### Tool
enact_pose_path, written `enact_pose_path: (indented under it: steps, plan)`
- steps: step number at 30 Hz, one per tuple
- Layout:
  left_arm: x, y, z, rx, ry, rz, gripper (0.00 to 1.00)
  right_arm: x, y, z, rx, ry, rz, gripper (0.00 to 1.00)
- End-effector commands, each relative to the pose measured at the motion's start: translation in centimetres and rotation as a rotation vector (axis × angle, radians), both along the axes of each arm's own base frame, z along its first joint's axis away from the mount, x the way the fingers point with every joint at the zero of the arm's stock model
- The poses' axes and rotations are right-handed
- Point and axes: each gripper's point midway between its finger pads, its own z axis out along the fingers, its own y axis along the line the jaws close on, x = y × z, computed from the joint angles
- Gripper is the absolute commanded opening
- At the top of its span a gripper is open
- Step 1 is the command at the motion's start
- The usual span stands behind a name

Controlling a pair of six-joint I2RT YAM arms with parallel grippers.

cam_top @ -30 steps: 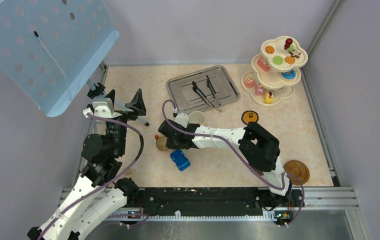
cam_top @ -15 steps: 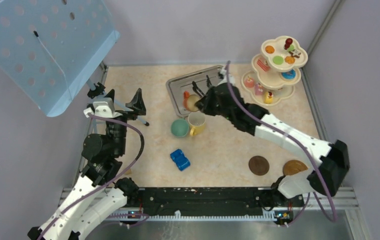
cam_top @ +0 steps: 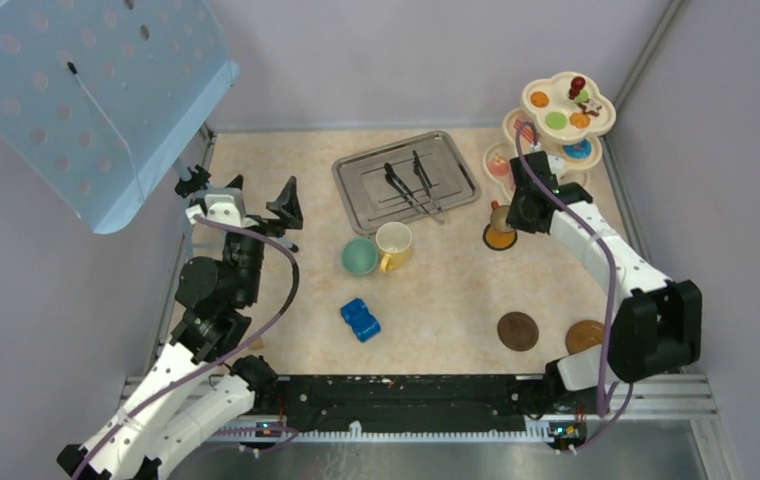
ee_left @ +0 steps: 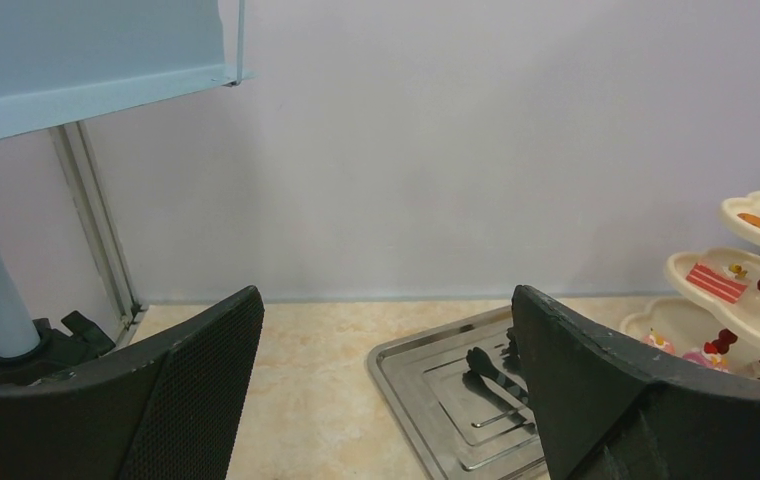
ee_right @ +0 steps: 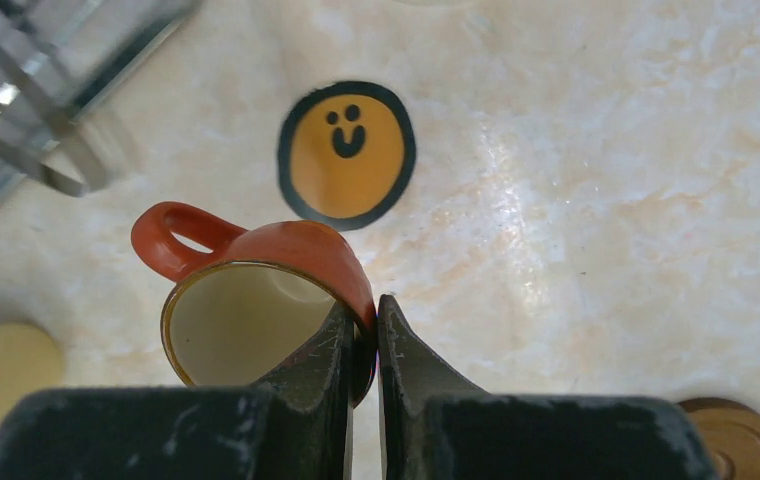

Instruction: Serve the afternoon tea

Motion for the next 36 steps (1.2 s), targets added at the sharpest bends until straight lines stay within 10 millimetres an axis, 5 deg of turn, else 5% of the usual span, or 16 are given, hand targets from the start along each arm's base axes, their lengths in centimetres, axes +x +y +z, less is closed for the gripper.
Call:
enact_pose_path:
  steps: [1,13,28,33,36]
  plan:
    - [0.1,-0.6,0.4,-0.017,-0.018,-0.031,0.99,0.7,-1.1,-2.1,-0.065,0.063,0.066,0.0]
    - [0.7,-1.2,-0.2,0.001,0.003,-0.04,0.99,4.5,-1.8,-6.7,-0.068,0.104,0.034,0.0]
    - [0.4,-1.0,0.2,-0.006,-0.008,-0.041,0.99,5.2,-2.0,-9.4,-0.028,0.132,0.018,0.0]
    - [0.3,-1.0,0.3,-0.008,-0.011,-0.043,0.99,4.9,-2.3,-9.5,-0.044,0.141,0.017,0.24]
    - [0.3,-1.1,0.3,-0.008,-0.011,-0.046,0.99,4.8,-2.7,-7.7,-0.062,0.121,0.014,0.43]
